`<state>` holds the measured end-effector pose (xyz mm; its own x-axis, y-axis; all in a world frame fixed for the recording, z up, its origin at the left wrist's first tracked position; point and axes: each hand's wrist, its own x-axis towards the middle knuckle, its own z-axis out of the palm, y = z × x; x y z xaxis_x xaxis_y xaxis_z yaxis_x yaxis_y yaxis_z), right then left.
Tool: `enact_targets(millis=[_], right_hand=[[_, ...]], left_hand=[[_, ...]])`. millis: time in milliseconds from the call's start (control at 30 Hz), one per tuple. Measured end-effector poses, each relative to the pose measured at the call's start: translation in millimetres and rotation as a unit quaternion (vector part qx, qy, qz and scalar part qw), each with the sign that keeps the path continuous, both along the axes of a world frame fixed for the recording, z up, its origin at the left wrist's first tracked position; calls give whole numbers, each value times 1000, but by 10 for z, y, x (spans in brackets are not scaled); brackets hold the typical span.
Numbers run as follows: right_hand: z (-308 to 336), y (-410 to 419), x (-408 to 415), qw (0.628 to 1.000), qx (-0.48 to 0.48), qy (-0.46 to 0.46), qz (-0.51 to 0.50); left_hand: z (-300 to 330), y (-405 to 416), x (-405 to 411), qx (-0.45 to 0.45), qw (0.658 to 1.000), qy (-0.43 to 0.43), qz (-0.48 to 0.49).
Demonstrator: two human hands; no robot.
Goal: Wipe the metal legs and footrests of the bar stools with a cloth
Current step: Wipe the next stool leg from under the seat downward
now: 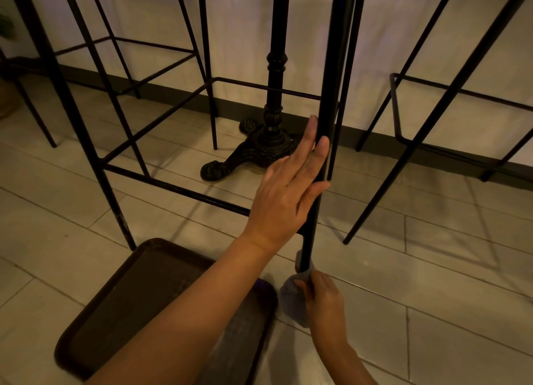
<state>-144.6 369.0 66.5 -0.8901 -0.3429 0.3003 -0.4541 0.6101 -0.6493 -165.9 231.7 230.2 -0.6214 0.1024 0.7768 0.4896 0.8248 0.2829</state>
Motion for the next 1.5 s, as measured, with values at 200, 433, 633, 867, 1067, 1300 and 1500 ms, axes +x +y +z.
enact_targets(millis=[200, 433, 633, 867, 1067, 1300, 1500], right_hand=[[-51, 9, -2, 1000, 15, -7, -6], [-55, 8, -81, 1000, 14, -12, -3], [-91, 39, -25, 999, 2, -41, -17], [-252, 92, 11, 996, 30, -86, -21], [-250, 74, 4, 996, 49, -65, -22], [-351, 68, 14, 992, 26, -120, 3], [-346, 76, 21, 984, 30, -176, 7]], left_hand=[[15, -7, 18, -4, 1000, -14, 2], [10, -5, 20, -7, 1000, -19, 7], [3, 4, 20, -3, 1000, -22, 8], [23, 3, 36, -1, 1000, -26, 7], [18, -6, 25, -1, 1000, -18, 1], [-17, 8, 8, 8, 1000, -8, -6], [-28, 2, 4, 6, 1000, 3, -8]])
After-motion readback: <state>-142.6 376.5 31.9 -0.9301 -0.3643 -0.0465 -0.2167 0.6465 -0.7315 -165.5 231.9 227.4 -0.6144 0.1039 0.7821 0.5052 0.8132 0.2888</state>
